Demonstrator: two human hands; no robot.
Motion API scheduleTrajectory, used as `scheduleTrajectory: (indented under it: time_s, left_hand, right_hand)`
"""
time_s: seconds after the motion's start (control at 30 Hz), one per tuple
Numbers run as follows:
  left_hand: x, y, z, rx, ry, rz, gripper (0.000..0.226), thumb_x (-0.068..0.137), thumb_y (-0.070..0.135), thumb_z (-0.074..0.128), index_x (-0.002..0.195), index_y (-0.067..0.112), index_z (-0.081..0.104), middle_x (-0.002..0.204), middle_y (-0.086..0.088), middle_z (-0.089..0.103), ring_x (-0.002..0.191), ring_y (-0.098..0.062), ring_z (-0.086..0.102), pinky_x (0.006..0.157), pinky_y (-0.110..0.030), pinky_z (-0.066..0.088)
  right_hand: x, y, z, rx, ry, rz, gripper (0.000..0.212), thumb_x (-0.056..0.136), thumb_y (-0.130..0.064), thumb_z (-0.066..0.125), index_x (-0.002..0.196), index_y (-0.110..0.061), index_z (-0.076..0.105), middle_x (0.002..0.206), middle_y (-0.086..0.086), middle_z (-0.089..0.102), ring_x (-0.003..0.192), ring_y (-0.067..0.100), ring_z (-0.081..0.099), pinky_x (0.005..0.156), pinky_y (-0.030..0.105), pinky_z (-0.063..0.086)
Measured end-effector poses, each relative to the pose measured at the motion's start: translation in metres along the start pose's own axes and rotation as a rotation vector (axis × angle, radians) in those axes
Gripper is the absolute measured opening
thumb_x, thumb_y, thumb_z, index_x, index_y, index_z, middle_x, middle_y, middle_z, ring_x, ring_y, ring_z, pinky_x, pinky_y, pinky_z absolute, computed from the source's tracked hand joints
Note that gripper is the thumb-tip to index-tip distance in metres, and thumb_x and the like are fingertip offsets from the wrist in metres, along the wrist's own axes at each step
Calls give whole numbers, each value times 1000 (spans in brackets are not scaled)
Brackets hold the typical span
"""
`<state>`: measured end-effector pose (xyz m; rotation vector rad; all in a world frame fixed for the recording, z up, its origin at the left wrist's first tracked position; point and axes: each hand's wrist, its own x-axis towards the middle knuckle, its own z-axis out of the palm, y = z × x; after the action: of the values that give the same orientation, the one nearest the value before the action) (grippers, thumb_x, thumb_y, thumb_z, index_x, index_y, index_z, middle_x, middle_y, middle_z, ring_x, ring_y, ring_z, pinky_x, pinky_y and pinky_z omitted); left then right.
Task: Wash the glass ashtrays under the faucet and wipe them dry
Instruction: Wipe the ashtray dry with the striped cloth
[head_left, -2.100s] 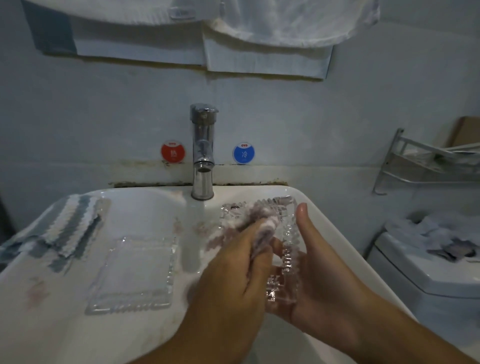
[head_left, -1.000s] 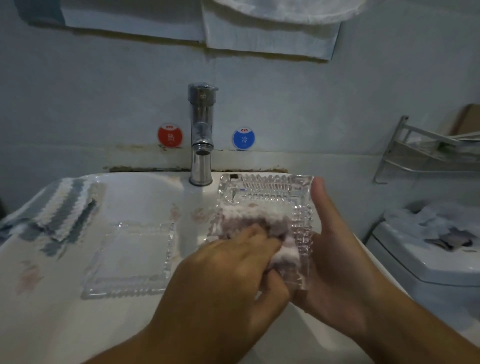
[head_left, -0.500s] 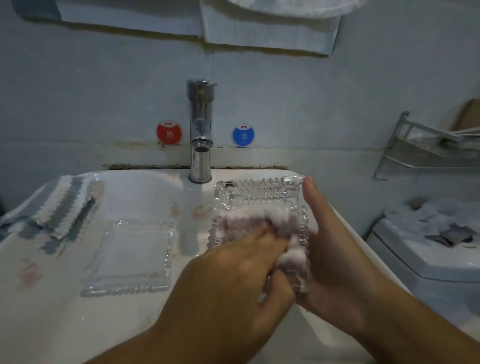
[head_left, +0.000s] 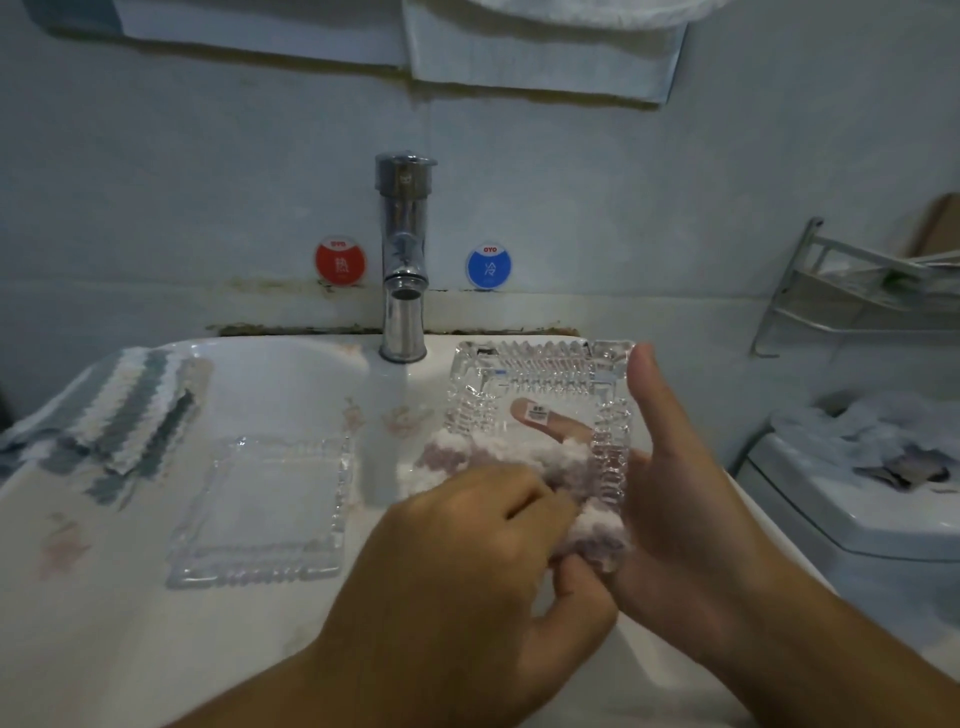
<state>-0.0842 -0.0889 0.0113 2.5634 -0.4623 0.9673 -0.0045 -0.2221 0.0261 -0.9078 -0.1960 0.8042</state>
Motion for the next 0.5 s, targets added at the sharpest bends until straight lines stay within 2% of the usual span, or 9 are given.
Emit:
scheduleTrajectory:
  time_s: [0.07, 0.13, 0.23, 0.3, 0.37, 0.43, 0.5]
  left_hand:
    - [0, 0, 1, -131, -15, -16, 24, 84, 28, 50, 75, 16, 69, 77, 5, 58, 68, -12, 55, 56, -31, 47]
    - [1, -4, 0, -198, -40, -22, 25, 87, 27, 49, 77, 15, 69, 80, 7, 58, 72, -10, 54, 60, -29, 46]
    - [1, -10, -3, -14, -68, 48, 21, 84, 27, 50, 81, 19, 69, 81, 8, 61, 70, -10, 55, 58, -24, 49]
    - [0, -13, -4, 97, -105, 13, 22, 83, 29, 49, 79, 22, 69, 77, 8, 61, 64, -11, 54, 53, -25, 50]
    - [-2, -15, -2, 130, -118, -33, 25, 84, 30, 46, 79, 22, 69, 75, 7, 62, 64, -13, 58, 51, -28, 52]
    - [-4, -14, 2, 143, -131, -61, 31, 86, 31, 45, 89, 21, 74, 83, 6, 69, 71, -13, 65, 58, -27, 57]
    - [-4, -13, 5, 164, -130, -95, 42, 89, 31, 42, 108, 15, 76, 100, 3, 75, 87, -13, 71, 74, -24, 58]
  right_hand:
    - [0, 0, 0, 26, -62, 4, 89, 81, -79, 49, 133, -9, 65, 133, 21, 63, 132, 38, 53, 121, 52, 27]
    - [0, 0, -2, 44, -68, 0, 89, 81, -80, 46, 132, -10, 66, 133, 21, 64, 132, 38, 54, 121, 53, 28]
    - [0, -2, -4, 20, -5, -7, 91, 77, -83, 51, 135, -13, 62, 129, 20, 66, 128, 39, 57, 115, 54, 37]
    - [0, -2, -4, -10, 38, -9, 90, 76, -83, 51, 133, -14, 64, 127, 19, 68, 123, 39, 62, 108, 52, 45]
    - [0, -2, -3, -26, 52, -16, 90, 77, -82, 50, 134, -14, 63, 126, 19, 68, 119, 39, 64, 109, 52, 44]
    - [-1, -2, -2, -53, 43, -31, 90, 78, -82, 49, 134, -14, 62, 128, 20, 67, 119, 39, 64, 109, 54, 44]
    - [-2, -1, 0, -85, 28, -31, 87, 80, -80, 46, 128, -12, 68, 125, 19, 69, 116, 36, 67, 102, 53, 51]
